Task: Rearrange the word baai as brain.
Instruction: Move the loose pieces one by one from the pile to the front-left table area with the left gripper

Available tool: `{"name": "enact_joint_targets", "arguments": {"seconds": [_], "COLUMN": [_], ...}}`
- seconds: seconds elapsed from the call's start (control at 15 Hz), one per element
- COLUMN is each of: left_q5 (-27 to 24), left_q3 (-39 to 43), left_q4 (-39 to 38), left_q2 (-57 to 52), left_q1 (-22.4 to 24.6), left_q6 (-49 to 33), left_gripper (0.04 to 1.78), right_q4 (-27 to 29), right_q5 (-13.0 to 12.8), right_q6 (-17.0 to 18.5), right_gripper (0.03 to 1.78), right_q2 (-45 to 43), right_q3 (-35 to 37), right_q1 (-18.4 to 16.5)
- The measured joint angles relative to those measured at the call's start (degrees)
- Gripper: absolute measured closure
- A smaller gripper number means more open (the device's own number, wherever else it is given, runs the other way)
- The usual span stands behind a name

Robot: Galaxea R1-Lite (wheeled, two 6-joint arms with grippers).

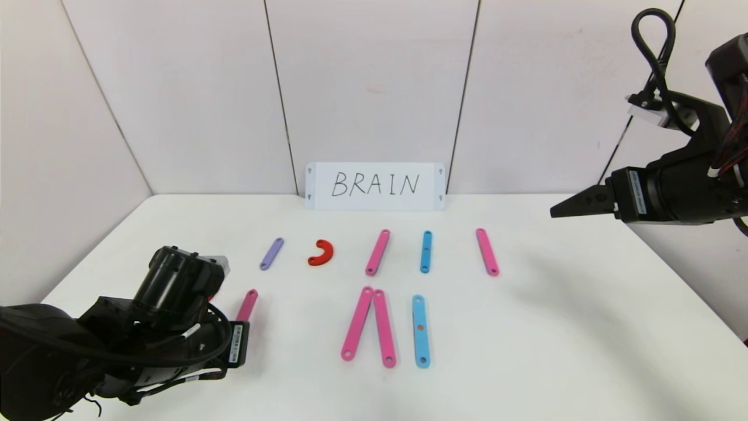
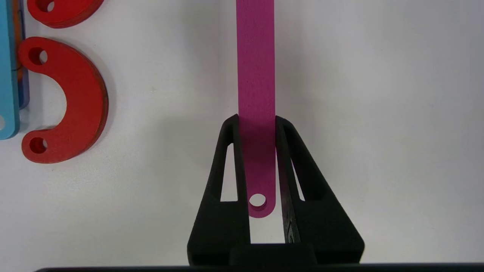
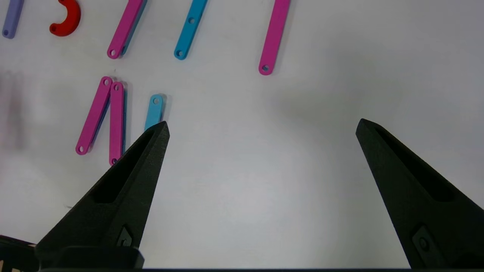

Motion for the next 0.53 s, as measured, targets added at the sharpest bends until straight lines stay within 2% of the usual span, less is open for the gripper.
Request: {"name": "enact_joint_targets", "arguments": {"seconds": [0.2, 0.53], "left_q5": [0.26, 3.28], "left_q3": [0.44, 0.96], "left_q4": [-0.41, -5.73], "left_q2": [1.41, 4.91], "left_q1": [-0.96, -1.12], "left_q6": [-0.02, -0.09], "left_gripper": [1.55, 1.55], "right_q4": [0.00, 0.02], "right_q5": [0.00, -0.01], "right_q6": [-0.32, -0.52], "right_gripper": [0.08, 0.08], "right_q2": [-0.06, -0.20], "right_q3": [0.16, 0.35], "right_q1": [0.00, 0.00]}}
